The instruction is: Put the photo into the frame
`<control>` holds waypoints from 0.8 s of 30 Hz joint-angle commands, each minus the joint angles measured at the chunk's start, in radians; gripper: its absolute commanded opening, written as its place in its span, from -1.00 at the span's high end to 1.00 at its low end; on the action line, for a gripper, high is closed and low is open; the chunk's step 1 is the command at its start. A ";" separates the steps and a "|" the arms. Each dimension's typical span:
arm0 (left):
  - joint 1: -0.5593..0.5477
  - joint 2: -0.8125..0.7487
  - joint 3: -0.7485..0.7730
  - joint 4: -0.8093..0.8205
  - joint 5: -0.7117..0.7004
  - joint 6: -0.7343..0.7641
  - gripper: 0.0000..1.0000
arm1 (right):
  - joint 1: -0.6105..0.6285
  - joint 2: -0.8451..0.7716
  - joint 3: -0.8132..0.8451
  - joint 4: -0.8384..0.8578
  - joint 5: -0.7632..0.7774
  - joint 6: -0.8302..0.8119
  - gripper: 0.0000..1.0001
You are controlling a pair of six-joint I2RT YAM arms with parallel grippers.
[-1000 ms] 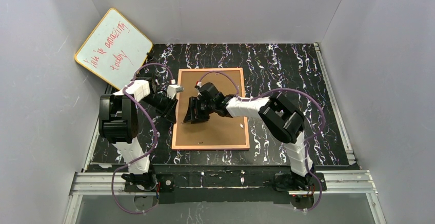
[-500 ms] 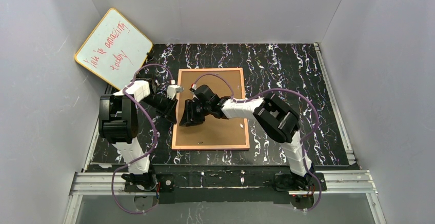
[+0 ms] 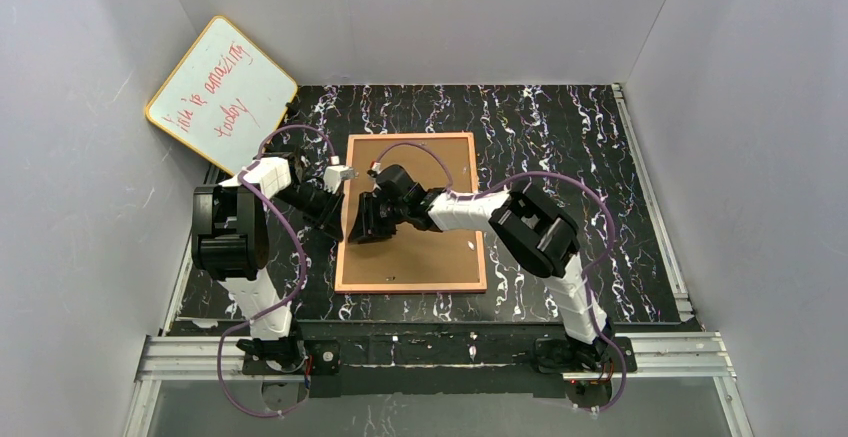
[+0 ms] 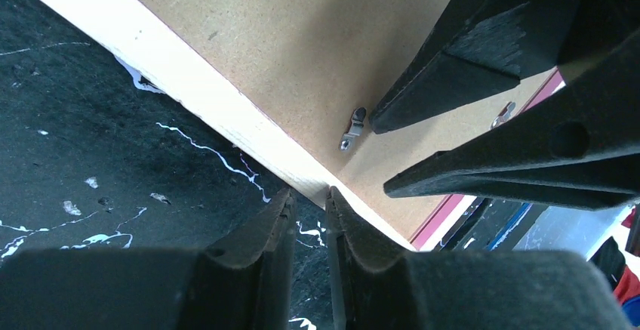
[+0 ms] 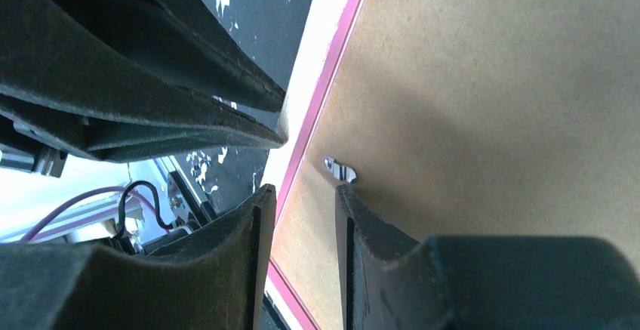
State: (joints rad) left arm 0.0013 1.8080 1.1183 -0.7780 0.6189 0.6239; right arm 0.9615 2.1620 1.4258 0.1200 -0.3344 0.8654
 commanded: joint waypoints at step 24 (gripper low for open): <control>-0.003 0.037 -0.040 0.039 -0.041 0.051 0.86 | -0.009 0.098 0.116 0.087 -0.091 0.001 0.29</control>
State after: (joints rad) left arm 0.0071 1.8088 1.1183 -0.7853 0.6250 0.6285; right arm 0.9482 2.2322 1.4982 0.1555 -0.3779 0.8654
